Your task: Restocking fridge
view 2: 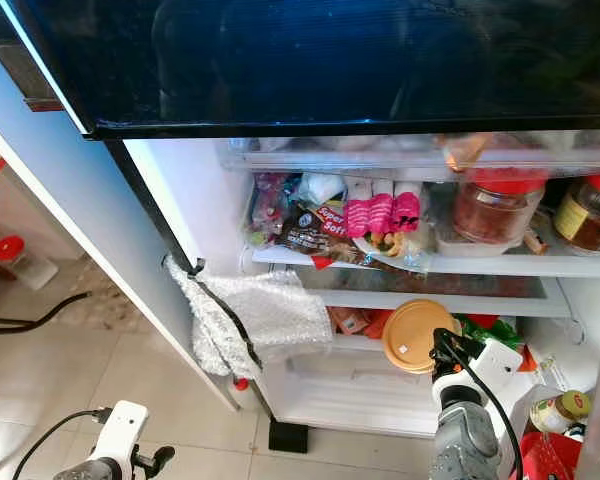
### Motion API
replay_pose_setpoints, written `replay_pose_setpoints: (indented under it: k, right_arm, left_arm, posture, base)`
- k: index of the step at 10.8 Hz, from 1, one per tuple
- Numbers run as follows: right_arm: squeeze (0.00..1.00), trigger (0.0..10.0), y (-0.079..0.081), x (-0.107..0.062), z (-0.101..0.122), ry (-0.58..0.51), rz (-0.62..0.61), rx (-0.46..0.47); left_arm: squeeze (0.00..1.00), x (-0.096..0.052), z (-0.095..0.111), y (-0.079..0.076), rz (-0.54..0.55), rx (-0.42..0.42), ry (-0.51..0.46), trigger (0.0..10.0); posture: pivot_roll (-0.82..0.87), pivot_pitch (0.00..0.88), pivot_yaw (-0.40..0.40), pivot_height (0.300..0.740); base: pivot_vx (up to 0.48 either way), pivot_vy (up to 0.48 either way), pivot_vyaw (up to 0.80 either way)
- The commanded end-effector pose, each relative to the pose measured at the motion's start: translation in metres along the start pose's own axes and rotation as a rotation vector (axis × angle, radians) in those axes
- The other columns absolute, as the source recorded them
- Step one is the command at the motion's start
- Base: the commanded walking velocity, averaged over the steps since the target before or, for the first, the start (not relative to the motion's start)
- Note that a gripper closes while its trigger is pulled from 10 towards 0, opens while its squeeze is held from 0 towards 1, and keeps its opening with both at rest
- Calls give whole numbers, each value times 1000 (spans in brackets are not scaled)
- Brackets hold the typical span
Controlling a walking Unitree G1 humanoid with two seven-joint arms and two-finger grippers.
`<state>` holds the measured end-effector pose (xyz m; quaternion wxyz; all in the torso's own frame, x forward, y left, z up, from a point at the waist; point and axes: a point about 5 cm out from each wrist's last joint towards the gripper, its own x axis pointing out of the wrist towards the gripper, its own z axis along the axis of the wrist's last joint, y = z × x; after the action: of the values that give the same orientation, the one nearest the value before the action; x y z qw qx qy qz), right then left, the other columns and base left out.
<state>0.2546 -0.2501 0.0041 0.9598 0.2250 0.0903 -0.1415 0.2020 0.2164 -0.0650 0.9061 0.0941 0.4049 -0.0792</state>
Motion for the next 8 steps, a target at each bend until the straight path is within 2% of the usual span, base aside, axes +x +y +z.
replay_pose_setpoints:
  k: [1,8]
  right_arm:
    - [0,10000,3,-1,-6,25,8,9]
    - [0,10000,2,-2,-6,15,-3,25]
  left_arm:
    - [0,-3,-10,4,12,0,36,10000]
    - [0,-3,-9,6,12,-3,32,10000]
  posture:
    - [-202,91,117,740]
    - [-199,97,125,740]
  base:
    - [0,0,0]
    - [0,0,0]
